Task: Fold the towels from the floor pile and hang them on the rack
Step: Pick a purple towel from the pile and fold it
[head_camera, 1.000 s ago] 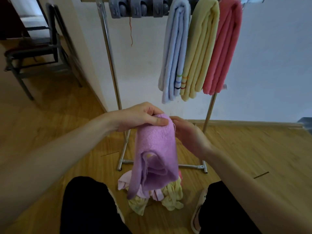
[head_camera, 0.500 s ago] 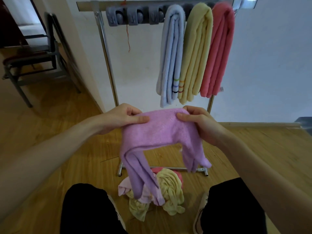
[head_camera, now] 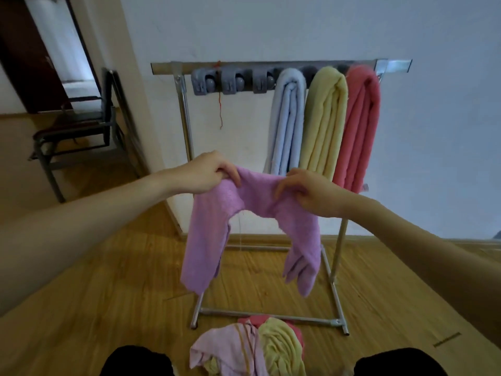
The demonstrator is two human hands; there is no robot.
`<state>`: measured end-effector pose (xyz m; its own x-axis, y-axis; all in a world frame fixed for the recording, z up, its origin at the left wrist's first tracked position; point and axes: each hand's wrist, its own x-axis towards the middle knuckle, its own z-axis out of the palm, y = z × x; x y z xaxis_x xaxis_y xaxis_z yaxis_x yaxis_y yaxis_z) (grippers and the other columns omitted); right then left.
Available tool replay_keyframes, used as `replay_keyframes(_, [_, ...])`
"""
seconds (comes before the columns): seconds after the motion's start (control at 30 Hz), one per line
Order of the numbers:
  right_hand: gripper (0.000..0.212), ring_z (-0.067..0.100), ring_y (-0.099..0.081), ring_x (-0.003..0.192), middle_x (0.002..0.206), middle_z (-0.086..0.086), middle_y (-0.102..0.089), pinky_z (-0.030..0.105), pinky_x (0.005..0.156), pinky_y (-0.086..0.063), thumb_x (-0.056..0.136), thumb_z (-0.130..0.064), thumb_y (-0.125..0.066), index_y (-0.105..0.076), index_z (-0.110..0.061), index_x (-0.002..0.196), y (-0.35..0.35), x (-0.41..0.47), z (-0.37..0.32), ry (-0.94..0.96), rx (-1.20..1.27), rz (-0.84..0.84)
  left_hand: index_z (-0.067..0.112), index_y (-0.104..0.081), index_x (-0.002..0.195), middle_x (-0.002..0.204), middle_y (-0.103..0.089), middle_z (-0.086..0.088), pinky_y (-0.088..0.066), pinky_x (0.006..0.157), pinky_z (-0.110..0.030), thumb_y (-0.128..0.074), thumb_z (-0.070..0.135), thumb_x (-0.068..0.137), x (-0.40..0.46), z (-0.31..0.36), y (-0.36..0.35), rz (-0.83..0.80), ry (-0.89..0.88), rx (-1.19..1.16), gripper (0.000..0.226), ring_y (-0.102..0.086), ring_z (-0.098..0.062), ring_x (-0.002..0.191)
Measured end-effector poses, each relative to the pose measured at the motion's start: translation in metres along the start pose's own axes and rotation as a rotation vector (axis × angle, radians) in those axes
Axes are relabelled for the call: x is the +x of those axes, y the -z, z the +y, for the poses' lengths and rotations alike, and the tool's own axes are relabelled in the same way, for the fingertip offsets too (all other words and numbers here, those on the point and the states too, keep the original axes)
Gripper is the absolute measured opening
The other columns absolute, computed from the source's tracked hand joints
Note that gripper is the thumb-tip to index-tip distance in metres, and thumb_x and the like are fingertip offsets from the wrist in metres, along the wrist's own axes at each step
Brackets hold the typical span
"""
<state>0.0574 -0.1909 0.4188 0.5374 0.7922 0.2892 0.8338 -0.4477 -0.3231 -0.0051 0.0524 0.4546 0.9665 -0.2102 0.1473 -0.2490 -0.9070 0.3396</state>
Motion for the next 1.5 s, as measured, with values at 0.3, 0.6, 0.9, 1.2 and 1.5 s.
replay_keyframes(0.3, [0.038,0.029,-0.055,0.087,0.093,0.011,-0.055,0.044,0.076,-0.048,0.084,0.0,-0.045,-0.066,-0.011,0.114,0.043,0.071,-0.006,-0.04,-0.237,0.287,0.019,-0.065,0.114,0.104,-0.048,0.001,-0.031,0.082,-0.016,-0.054,0.015,0.094,0.052,-0.012,0.054,0.289,-0.09,0.194,0.024,-0.045,-0.011,0.099])
replay_keyframes(0.6, [0.03,0.03,-0.057,0.091,0.105,0.011,-0.055,0.045,0.073,-0.052,0.086,-0.012,-0.039,-0.061,-0.015,0.107,0.073,0.128,-0.007,-0.165,-0.194,0.69,0.012,-0.06,0.115,0.102,-0.051,-0.012,-0.047,0.073,-0.037,-0.051,-0.002,0.086,0.105,-0.016,0.077,0.784,-0.088,0.364,0.034,-0.056,-0.03,0.088])
replay_keyframes(0.9, [0.05,0.033,-0.047,0.113,0.142,0.013,-0.029,0.034,0.067,-0.043,0.079,-0.003,-0.052,-0.04,-0.005,0.128,0.047,0.16,-0.01,-0.376,-0.252,0.805,0.007,-0.047,0.13,0.117,-0.051,-0.014,-0.04,0.071,-0.029,-0.068,0.002,0.081,0.15,-0.003,0.088,0.81,-0.092,0.45,0.054,-0.053,-0.029,0.097])
replay_keyframes(1.2, [0.073,0.025,-0.027,0.137,0.159,0.006,0.01,0.029,0.08,-0.049,0.078,0.004,-0.053,-0.023,-0.005,0.145,0.015,0.187,-0.001,-0.385,-0.007,0.76,0.006,-0.047,0.128,0.119,-0.051,-0.013,-0.048,0.073,-0.036,-0.064,-0.003,0.083,0.181,-0.016,0.075,0.79,-0.092,0.486,0.049,-0.052,-0.03,0.098])
replay_keyframes(1.5, [0.074,0.024,-0.029,0.136,0.159,0.009,0.005,0.03,0.081,-0.052,0.08,0.005,-0.05,-0.017,0.0,0.146,-0.016,0.191,0.034,-0.394,-0.037,0.724,0.005,-0.044,0.133,0.124,-0.051,-0.014,-0.053,0.08,-0.043,-0.067,-0.003,0.081,0.199,-0.03,0.059,0.708,-0.157,0.52,0.057,-0.054,-0.029,0.103])
